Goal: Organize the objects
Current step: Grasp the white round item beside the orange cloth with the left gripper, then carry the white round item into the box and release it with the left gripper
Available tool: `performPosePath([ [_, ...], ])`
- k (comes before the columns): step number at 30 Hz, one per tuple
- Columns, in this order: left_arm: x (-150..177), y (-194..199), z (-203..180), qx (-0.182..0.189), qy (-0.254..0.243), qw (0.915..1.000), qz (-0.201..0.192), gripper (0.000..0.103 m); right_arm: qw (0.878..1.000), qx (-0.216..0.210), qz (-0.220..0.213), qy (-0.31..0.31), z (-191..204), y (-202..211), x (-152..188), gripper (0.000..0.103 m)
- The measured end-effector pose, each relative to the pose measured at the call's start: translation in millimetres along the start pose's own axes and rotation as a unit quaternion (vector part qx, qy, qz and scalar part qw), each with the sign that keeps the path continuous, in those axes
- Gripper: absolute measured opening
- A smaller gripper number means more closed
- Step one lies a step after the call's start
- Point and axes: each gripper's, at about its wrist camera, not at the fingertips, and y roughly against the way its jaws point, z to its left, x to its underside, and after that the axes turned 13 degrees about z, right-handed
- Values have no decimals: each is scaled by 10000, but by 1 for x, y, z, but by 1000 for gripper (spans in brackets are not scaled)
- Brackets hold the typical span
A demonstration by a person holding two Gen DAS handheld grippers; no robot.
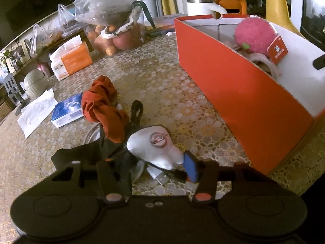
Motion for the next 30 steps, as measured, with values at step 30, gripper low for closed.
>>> performPosePath([
  [30, -50, 103, -19, 931, -260, 9910, -929, 43, 10000, -18, -28, 11, 2, -1, 0, 6],
])
